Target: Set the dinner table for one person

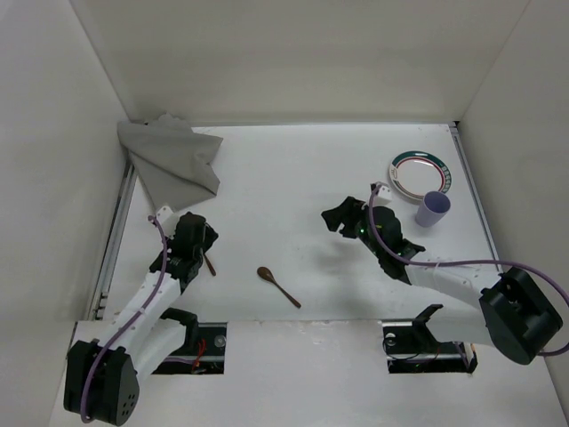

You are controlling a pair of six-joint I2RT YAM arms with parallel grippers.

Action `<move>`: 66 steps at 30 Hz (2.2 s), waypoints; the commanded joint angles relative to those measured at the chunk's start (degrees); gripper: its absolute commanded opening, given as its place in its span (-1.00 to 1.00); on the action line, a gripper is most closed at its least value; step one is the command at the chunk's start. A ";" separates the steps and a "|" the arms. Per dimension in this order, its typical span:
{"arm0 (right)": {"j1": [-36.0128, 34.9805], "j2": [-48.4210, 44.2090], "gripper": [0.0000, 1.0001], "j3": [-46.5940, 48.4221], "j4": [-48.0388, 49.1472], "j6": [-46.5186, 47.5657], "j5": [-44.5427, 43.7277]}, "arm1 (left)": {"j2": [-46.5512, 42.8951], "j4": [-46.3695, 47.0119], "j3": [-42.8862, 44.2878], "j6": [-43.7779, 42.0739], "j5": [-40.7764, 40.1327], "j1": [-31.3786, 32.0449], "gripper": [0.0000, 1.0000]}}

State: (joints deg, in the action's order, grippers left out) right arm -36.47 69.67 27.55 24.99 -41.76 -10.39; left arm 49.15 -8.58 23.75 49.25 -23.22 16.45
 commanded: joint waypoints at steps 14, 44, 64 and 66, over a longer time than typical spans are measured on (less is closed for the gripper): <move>-1.89 1.61 -0.91 2.15 1.55 3.00 -0.95 | 13.16 17.45 14.03 1.54 -0.16 -9.37 0.14; -2.33 3.19 0.31 1.80 4.10 2.74 0.90 | 67.75 20.70 50.26 5.85 16.63 -17.82 -0.73; 0.04 2.93 0.31 1.01 3.40 2.38 -0.94 | 64.34 23.70 41.22 -8.28 21.03 6.27 -0.91; 0.30 3.45 0.32 1.10 3.40 2.30 -0.86 | 60.39 21.95 37.88 -10.92 21.20 5.48 -0.91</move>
State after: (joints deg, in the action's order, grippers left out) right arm -36.67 72.90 27.66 25.58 -39.31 -10.31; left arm 114.98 20.05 66.24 44.56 -3.64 23.35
